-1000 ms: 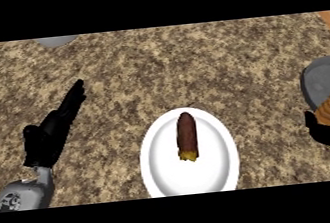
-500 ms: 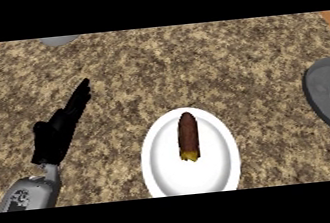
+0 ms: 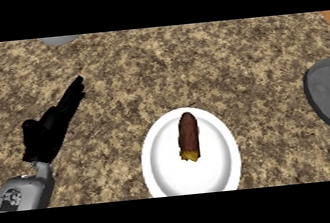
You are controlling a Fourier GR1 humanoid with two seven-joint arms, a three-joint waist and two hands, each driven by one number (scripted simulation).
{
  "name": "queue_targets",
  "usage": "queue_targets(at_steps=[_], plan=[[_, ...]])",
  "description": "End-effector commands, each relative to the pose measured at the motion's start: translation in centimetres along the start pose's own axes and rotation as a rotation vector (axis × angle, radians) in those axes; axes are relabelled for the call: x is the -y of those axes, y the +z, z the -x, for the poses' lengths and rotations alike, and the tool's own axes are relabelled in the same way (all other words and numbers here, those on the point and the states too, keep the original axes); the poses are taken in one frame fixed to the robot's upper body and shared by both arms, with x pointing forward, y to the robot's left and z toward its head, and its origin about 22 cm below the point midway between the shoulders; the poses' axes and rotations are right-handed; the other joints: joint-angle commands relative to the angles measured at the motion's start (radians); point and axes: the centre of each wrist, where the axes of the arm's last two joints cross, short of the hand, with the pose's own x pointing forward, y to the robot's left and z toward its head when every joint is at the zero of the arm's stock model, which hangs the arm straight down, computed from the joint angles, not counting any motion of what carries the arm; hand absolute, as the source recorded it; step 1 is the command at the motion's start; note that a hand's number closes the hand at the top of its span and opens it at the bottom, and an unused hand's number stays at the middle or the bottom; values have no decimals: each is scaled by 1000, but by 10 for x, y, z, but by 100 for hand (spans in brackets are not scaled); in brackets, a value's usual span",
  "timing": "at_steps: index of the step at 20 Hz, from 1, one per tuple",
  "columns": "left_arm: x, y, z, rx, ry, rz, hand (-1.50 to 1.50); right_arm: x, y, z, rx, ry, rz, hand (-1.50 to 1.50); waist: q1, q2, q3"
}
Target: Pick the croissant from the plate and place it in the pan
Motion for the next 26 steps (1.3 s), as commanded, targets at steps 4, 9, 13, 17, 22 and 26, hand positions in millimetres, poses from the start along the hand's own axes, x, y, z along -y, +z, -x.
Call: queue_targets(at_steps=[4, 9, 13, 17, 22, 26], plan=[[18, 7, 12, 16, 2, 37, 0, 5, -13, 45, -327, 79, -192, -150, 35, 10, 0], [2, -14, 3, 11, -4, -3, 0, -6, -23, 49, -269, -34, -261, -150, 16, 8, 2], [24, -9, -8, 32, -3, 25, 0, -9, -35, 35, -248, -178, -185, -150, 37, 13, 5], [14, -1, -5, 15, 14, 31, 0, -12, -28, 42, -226, -395, -58, -150, 27, 8, 6], [4, 2, 16, 4, -2, 4, 0, 20, -28, 76, -224, -623, -37, -150, 12, 11, 5], [5, 11, -2, 11, 5, 7, 0, 37, -7, 112, -223, -724, -79, -150, 11, 4, 4]])
